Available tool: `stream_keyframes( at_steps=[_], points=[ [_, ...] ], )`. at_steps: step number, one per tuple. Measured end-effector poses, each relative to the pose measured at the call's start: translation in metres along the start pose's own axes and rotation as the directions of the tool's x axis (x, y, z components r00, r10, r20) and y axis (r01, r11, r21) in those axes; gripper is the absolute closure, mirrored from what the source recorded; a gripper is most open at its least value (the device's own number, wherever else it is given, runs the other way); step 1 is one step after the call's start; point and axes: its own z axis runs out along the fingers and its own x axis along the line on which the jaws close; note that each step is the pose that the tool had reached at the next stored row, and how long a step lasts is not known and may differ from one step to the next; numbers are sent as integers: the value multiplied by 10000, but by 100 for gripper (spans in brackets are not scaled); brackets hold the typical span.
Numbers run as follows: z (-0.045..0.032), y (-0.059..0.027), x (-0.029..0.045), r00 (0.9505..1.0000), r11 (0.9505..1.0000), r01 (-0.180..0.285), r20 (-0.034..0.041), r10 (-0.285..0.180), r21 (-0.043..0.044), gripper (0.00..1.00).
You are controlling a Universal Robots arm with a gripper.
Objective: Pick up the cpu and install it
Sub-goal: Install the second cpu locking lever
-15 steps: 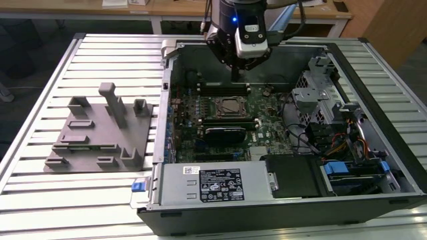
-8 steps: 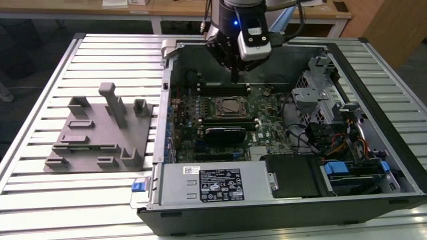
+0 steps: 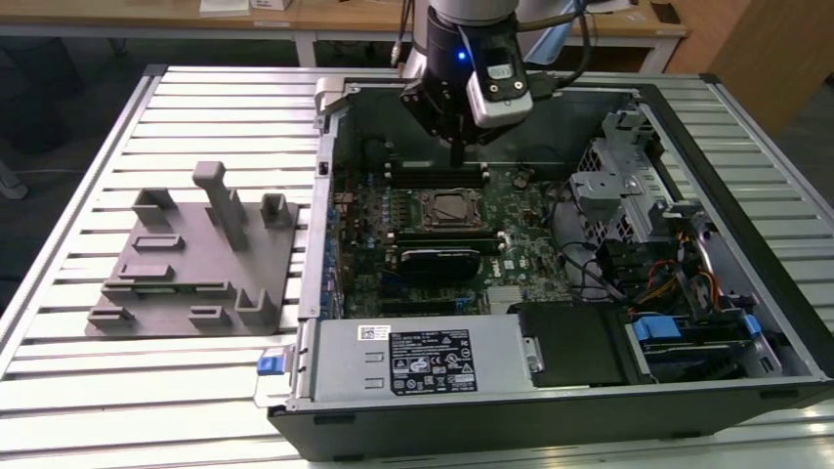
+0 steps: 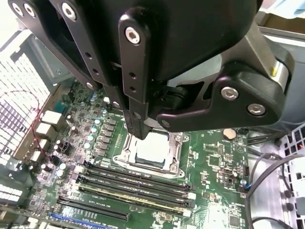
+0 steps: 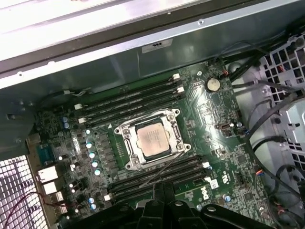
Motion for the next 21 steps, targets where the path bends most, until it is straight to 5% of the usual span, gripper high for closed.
stream_keyframes(
  at_steps=[9, 21],
  points=[
    [106, -5, 5, 9977, 9977, 680, -20, -680, 8, 89],
    [182, -31, 1, 9963, 9963, 860, -25, -860, 12, 89]
  ],
)
